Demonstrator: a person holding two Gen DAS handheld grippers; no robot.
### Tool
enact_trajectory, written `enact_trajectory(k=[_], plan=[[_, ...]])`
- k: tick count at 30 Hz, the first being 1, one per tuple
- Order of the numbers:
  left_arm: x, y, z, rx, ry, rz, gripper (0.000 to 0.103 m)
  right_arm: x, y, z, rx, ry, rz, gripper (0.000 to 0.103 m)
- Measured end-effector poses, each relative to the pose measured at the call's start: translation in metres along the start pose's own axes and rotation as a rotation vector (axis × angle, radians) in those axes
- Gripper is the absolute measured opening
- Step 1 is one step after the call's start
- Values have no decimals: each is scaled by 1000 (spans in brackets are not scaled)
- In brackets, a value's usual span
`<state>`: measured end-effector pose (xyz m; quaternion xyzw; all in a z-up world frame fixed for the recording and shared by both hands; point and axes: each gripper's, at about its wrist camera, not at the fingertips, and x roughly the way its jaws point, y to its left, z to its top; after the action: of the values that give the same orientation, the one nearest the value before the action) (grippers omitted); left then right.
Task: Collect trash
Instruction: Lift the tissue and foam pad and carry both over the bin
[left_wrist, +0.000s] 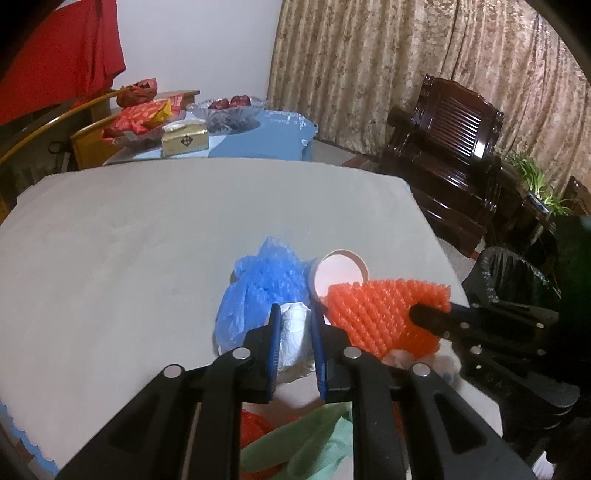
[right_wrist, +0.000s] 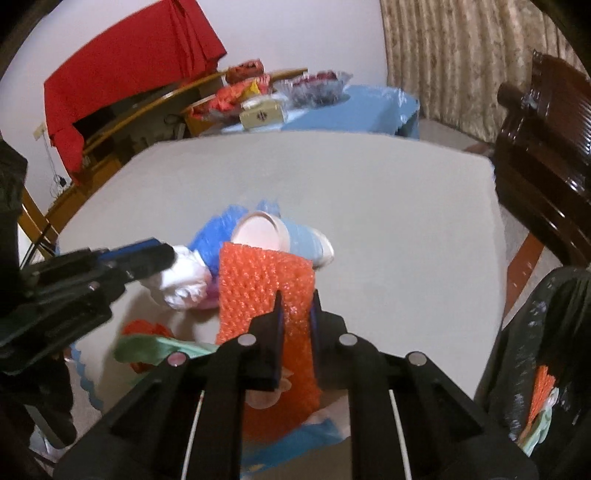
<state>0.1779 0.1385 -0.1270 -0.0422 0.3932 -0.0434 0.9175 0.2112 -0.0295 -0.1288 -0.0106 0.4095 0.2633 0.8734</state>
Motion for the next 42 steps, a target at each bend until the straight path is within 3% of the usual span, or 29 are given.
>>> enact_trajectory(k=[14, 21, 42], plan=[[-28, -20, 30, 17, -84, -17, 16, -58, 0, 39, -5, -167, 20, 11], [-37, -39, 46, 35, -111, -47, 16, -91, -9, 52, -5, -233, -14, 11], [-47, -132, 53, 128, -123, -194, 16, -180, -89, 9, 116, -293, -222, 11]])
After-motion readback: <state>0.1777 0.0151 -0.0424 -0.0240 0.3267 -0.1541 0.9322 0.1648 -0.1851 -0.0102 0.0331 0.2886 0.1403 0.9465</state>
